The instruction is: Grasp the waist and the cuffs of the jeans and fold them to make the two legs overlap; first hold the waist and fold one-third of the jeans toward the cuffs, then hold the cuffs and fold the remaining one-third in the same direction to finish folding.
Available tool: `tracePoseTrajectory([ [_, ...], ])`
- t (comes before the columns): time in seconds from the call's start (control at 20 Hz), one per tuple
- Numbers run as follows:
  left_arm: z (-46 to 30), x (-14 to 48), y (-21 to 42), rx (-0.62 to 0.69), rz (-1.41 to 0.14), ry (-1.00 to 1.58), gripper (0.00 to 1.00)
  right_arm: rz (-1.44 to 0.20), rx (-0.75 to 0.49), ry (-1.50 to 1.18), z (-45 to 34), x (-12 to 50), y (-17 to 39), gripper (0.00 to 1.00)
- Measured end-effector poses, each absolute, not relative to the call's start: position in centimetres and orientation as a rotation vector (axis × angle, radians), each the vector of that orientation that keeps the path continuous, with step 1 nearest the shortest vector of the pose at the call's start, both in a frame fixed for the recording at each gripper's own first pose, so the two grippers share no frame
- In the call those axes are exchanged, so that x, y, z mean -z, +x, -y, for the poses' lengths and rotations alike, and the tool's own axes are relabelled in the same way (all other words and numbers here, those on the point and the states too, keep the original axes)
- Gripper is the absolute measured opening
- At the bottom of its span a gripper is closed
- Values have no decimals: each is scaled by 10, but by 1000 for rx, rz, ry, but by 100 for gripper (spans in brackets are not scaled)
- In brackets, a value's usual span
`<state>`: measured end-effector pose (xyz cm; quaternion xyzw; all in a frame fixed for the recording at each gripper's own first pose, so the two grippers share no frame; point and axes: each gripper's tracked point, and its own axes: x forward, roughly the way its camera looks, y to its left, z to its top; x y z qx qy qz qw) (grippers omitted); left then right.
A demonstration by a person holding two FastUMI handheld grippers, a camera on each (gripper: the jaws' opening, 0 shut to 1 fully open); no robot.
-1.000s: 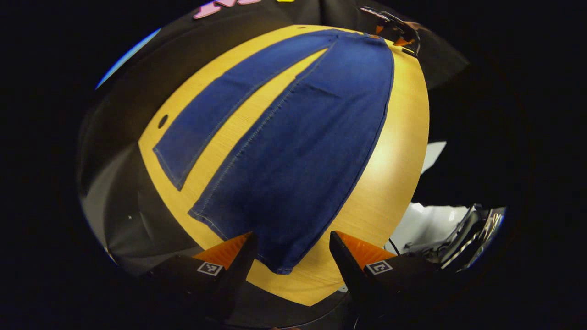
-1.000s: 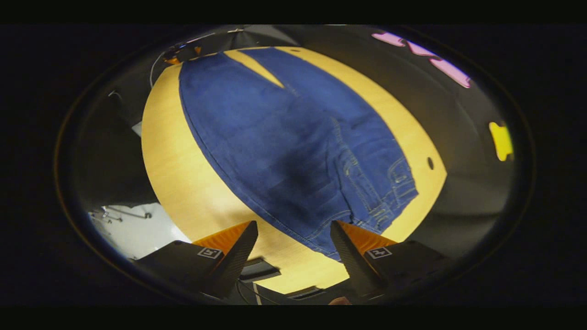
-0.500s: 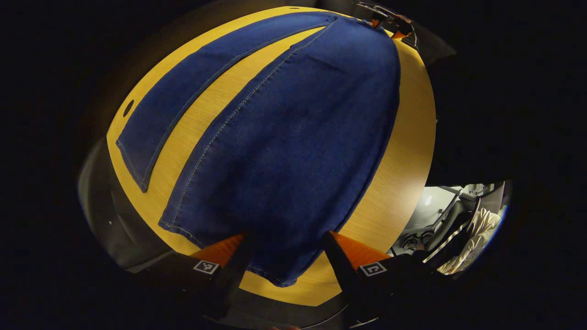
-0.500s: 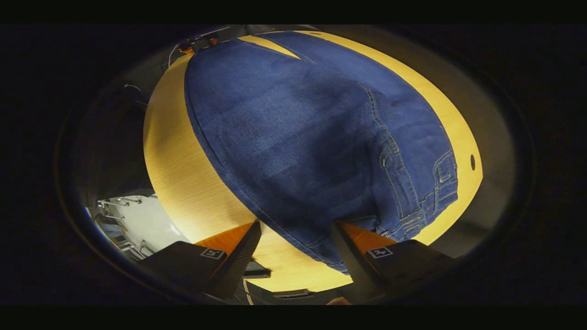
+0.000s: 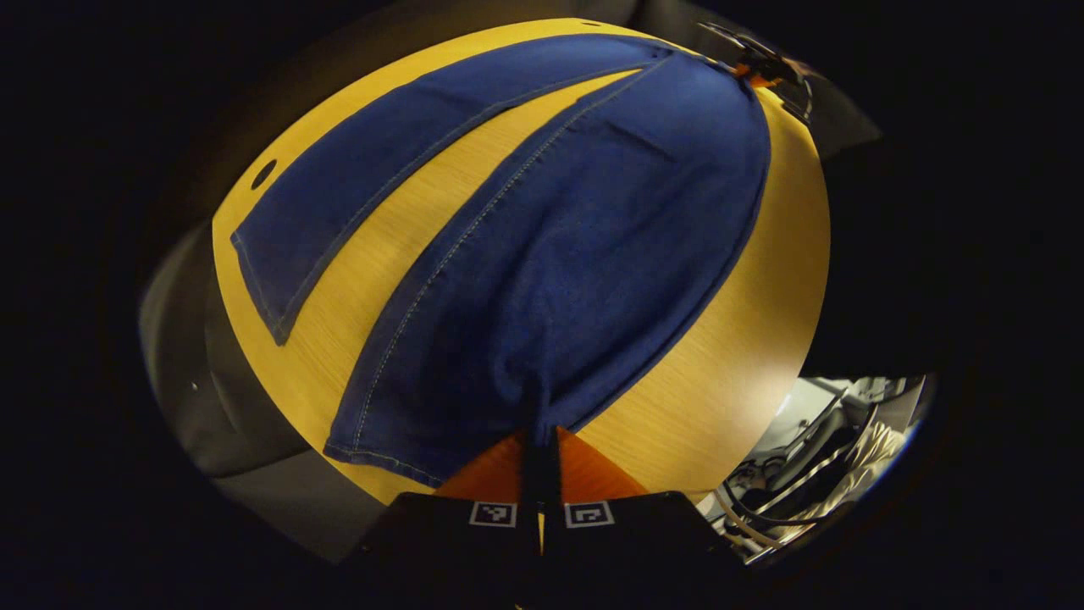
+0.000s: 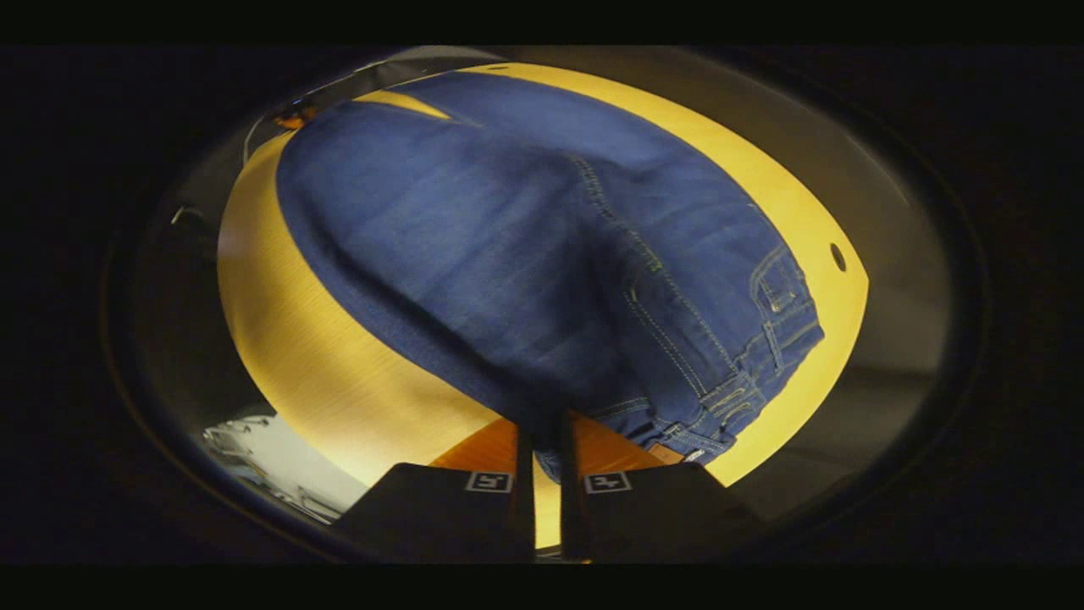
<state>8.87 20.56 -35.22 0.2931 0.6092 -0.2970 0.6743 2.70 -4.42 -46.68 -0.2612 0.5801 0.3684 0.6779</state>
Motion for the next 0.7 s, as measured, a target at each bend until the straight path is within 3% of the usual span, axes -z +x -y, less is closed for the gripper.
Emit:
tracePoseTrajectory([
  [0.05, -206, 354, 92, 631, -1364, 635, 6, -1302, -800, -563, 44, 465, 27, 3],
  [0.25, -200, 335, 110, 535, -1299, 581, 6, -1292, -708, -444, 42, 460, 31, 5],
  [0.3, -200, 329, 114, 512, -1291, 564, 6, -1276, -699, -424, 41, 455, 34, 0],
  [0.45, -201, 306, 136, 451, -1236, 516, 6, -1203, -674, -374, 37, 430, 45, 0],
  [0.5, -204, 297, 142, 427, -1223, 508, 6, -1185, -662, -350, 35, 422, 50, 5],
  [0.65, -201, 276, 166, 352, -1207, 443, 6, -1125, -639, -277, 34, 400, 70, 0],
  [0.7, -198, 271, 179, 330, -1191, 401, 6, -1097, -635, -264, 33, 391, 79, 5],
])
